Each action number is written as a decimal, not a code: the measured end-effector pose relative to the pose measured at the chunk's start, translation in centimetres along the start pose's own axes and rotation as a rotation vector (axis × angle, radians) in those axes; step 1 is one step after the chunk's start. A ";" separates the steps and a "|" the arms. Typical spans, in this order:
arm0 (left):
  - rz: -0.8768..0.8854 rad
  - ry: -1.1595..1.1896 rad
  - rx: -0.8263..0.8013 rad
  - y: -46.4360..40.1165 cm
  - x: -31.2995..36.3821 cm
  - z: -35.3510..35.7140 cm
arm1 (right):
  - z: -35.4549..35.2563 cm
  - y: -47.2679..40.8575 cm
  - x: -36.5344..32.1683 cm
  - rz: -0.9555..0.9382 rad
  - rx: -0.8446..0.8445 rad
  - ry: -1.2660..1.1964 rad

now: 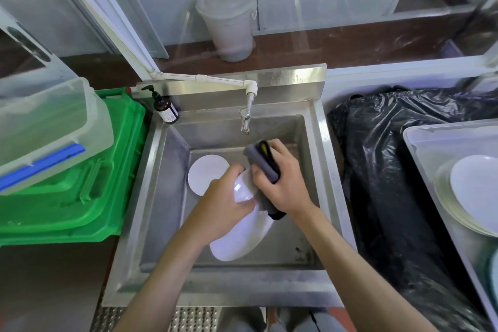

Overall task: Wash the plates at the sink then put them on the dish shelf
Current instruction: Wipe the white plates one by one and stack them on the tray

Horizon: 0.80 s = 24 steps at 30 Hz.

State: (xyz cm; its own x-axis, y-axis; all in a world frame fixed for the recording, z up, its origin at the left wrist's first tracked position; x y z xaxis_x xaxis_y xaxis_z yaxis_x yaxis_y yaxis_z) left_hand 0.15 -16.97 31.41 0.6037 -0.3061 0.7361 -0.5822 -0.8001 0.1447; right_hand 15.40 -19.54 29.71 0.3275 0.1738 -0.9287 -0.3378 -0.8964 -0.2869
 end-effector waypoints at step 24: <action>-0.020 0.017 -0.016 -0.7 0.5 -1.0 | -0.1 -0.2 0.3 0.035 0.041 -0.063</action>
State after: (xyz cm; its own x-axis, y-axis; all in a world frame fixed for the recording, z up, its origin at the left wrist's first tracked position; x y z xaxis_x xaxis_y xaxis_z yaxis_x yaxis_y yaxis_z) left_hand 0.34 -16.01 32.36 0.6060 -0.2812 0.7441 -0.5790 -0.7973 0.1703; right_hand 15.70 -19.34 29.54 0.2588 0.1691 -0.9510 -0.3843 -0.8853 -0.2620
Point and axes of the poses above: each hand's wrist, its own y-axis away from the middle knuckle, its own z-axis out of the palm, x = y × z, the point moved 7 cm from there along -y, towards the middle knuckle, and after that the axes turned 4 degrees about z, right-handed, at the moved point
